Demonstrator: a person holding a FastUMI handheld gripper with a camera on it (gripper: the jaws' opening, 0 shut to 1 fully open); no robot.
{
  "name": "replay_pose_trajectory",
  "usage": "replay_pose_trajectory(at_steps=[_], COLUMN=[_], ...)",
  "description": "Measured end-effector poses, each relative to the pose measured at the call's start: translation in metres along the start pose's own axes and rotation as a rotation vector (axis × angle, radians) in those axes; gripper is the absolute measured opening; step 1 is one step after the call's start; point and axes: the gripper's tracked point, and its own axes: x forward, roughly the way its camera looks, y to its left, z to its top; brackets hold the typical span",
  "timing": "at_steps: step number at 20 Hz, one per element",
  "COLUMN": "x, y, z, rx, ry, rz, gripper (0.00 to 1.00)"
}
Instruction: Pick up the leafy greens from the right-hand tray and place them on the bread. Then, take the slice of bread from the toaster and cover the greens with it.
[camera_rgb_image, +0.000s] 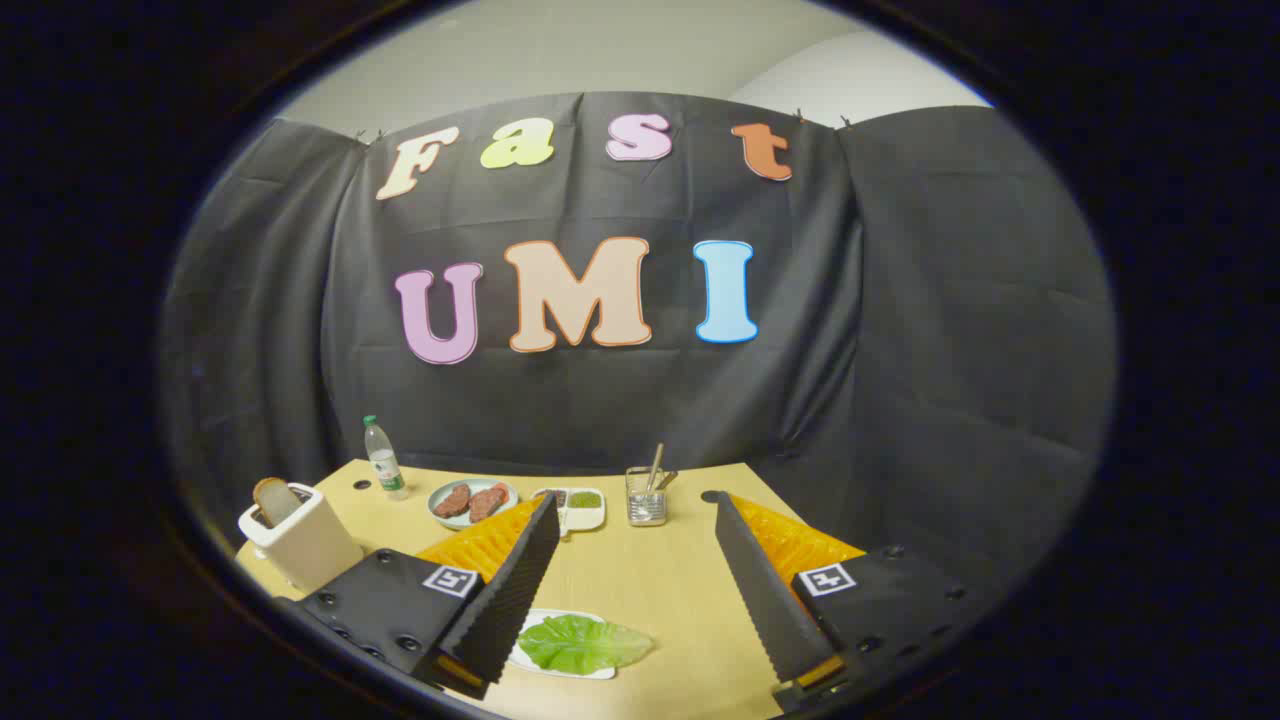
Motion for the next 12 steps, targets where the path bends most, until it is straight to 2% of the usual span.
replay_pose_trajectory(at_steps=[7, 12], x=[0.012, 0.015], y=[0.028, 0.039], z=[-0.012, -0.010], rx=[-0.031, -0.034], ry=[0.028, 0.013], rz=[0.073, 0.090], gripper=[1.00, 1.00])
